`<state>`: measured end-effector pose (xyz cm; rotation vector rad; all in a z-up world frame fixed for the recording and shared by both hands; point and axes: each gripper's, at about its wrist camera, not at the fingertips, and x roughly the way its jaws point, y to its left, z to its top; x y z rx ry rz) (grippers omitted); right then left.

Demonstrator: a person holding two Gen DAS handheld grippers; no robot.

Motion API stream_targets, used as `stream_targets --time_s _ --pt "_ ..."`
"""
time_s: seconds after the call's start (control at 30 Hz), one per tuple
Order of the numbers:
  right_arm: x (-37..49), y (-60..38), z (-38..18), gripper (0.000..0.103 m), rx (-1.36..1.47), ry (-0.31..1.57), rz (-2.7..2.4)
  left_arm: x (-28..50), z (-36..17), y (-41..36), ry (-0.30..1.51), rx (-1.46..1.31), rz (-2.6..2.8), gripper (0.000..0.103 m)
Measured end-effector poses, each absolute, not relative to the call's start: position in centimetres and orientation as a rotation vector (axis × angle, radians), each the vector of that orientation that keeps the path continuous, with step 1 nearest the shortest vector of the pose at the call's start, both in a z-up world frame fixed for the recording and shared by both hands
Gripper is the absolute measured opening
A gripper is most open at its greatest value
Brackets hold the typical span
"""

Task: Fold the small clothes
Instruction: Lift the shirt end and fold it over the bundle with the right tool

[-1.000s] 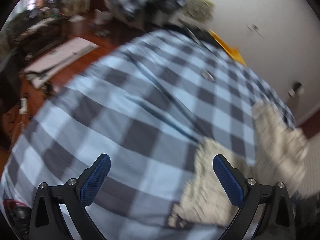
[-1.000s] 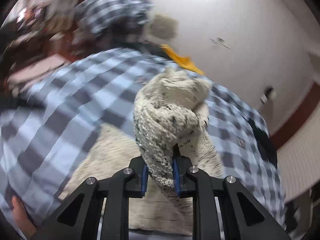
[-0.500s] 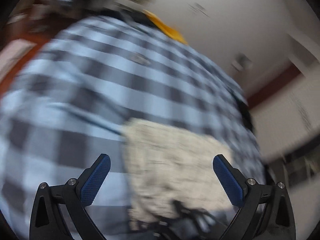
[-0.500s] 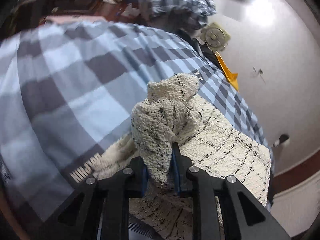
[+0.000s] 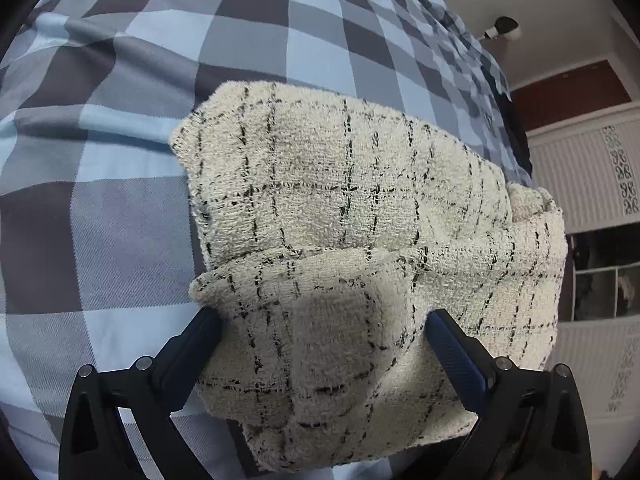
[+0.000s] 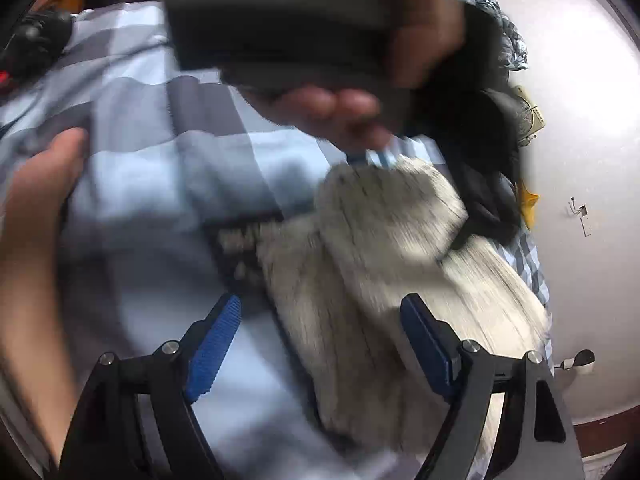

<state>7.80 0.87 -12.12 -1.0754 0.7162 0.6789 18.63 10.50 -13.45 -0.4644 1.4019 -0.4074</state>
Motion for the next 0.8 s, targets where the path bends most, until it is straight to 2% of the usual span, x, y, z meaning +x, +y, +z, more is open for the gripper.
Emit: stream_targets --time_s 0.13,0.23,0.37,0.53,0.57,0.6,0.8 --pt "10.0 -4.6 -7.4 0.08 -0.844 0.777 0.504 18.4 -13.4 10.4 1.388 -0.45 -0.381 0.103" --pt "13.0 -8.1 -7.5 0.081 -0.709 0.86 0.266 18.0 -13.3 10.8 1.382 -0.464 -0.368 0.103" --pt "15.4 -9.1 -9.3 0.081 -0.519 1.048 0.27 17.6 -13.5 11.4 1.374 -0.478 -0.352 0.103" --pt "15.1 -6.5 -9.6 0.08 -0.516 0.974 0.265 17.9 -13.9 12.2 1.356 -0.49 -0.273 0.103" --pt "14.8 -6.1 -9.4 0.075 -0.502 0.981 0.274 17.9 -14.2 12.5 1.357 -0.51 -0.266 0.103" --pt "13.8 -6.0 -8.6 0.064 -0.481 0.988 0.32 17.9 -14.4 12.7 1.358 -0.528 -0.264 0.103" --pt "12.8 -5.8 -9.4 0.065 -0.445 1.056 0.422 17.8 -14.9 13.2 1.363 -0.539 -0.261 0.103"
